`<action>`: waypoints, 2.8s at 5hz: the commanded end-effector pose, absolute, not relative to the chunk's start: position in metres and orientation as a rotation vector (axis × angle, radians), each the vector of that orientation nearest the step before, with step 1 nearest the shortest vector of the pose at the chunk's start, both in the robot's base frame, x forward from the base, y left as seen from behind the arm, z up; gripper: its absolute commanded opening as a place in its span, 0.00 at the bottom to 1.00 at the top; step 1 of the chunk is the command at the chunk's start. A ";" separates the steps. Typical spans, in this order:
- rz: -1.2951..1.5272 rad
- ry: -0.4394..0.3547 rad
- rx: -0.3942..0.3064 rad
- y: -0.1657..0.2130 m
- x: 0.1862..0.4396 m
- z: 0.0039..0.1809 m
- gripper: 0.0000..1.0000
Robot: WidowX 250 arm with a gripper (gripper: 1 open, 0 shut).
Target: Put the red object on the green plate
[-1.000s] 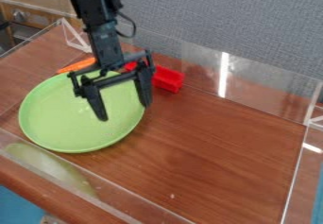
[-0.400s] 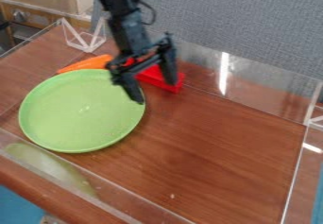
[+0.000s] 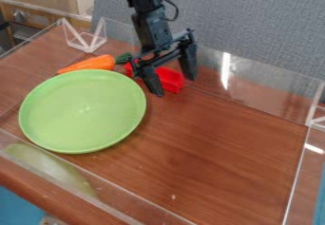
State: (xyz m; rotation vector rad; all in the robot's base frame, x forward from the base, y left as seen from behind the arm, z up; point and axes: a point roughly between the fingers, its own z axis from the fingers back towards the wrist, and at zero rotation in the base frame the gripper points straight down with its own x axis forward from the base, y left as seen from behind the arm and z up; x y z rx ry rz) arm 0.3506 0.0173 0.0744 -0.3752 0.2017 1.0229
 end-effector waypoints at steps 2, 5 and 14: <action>1.119 0.085 -0.390 0.032 0.386 0.082 1.00; 1.219 0.026 -0.364 0.045 0.403 0.087 1.00; 1.224 -0.005 -0.309 0.039 0.431 0.047 1.00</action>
